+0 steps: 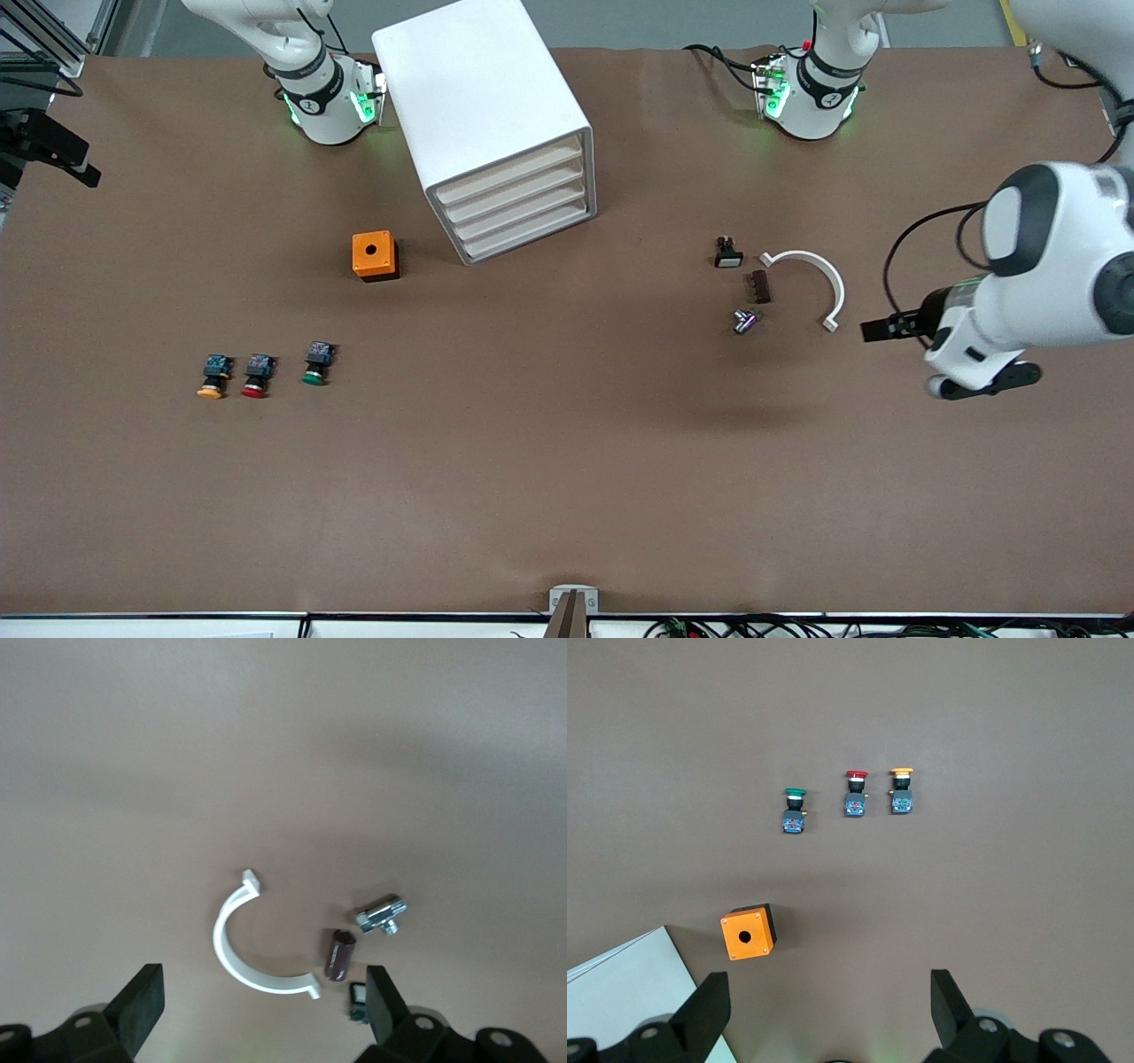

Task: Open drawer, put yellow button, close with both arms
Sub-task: 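Move the left gripper toward the white cabinet's drawer handle, then grasp the top drawer handle with the left gripper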

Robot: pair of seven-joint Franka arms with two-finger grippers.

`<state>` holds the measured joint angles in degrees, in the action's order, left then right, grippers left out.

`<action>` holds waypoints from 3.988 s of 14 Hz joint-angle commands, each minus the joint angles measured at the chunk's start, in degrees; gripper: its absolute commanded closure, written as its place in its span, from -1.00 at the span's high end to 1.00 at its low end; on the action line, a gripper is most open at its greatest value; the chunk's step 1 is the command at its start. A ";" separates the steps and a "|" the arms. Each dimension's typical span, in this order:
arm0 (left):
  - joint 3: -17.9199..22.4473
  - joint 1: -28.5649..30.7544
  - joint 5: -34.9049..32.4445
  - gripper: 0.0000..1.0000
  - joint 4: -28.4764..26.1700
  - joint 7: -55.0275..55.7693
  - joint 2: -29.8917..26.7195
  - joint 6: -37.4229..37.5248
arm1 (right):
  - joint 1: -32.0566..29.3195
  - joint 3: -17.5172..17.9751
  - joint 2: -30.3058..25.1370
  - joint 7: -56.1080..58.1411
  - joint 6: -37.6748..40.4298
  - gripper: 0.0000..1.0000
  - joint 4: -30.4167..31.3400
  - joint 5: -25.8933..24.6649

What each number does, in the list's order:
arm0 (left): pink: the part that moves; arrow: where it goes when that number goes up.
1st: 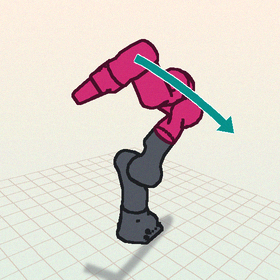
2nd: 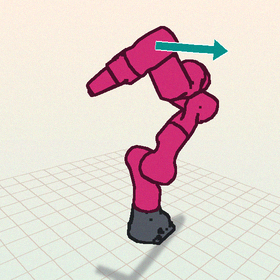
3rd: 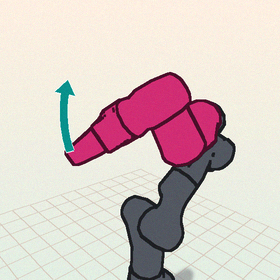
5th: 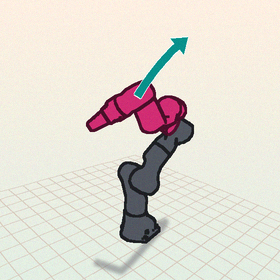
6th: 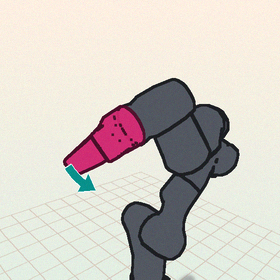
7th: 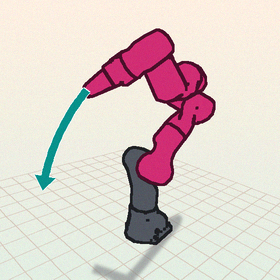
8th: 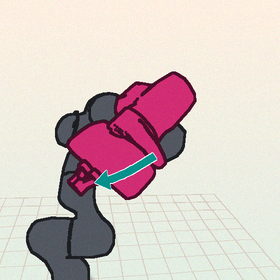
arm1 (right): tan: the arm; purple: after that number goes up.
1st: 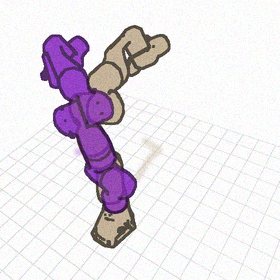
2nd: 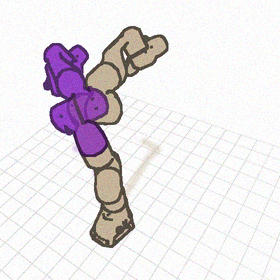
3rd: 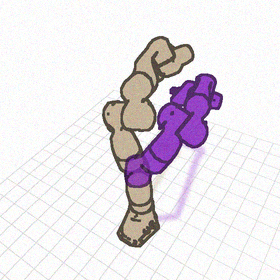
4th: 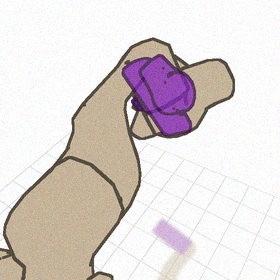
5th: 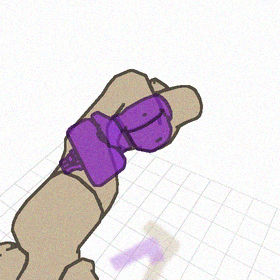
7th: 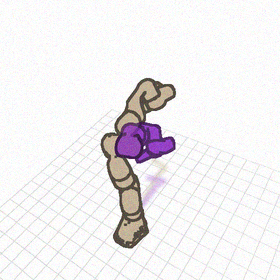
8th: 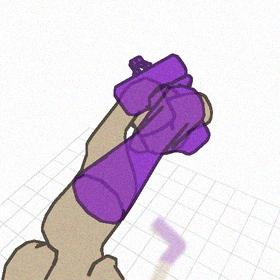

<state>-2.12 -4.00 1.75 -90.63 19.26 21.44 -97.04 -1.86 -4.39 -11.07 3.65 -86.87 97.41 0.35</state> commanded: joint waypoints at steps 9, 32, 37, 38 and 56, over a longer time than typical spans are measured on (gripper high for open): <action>-0.25 -6.55 13.51 1.00 7.22 37.64 6.77 11.96 | -0.16 0.08 -1.32 -0.40 -0.59 1.00 1.29 0.62; -9.48 -12.96 48.34 1.00 10.04 110.37 24.26 23.73 | -0.77 0.00 -1.24 0.39 -1.02 1.00 1.20 0.53; -9.48 -16.12 52.30 1.00 10.04 112.05 25.23 24.26 | -0.95 0.00 -1.32 2.42 -1.11 1.00 1.20 0.45; -9.39 -16.74 52.22 1.00 10.12 112.05 25.50 24.18 | -0.95 0.00 -1.32 2.42 -0.94 1.00 1.20 0.45; -8.86 -25.61 54.76 -0.03 10.21 111.87 25.85 23.56 | -0.95 0.08 -0.89 2.59 -0.32 1.00 0.42 -0.17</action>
<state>-11.59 -28.10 54.96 -81.88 130.05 46.58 -74.03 -2.24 -4.67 -11.07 5.33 -87.24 97.42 0.30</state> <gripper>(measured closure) 0.511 0.000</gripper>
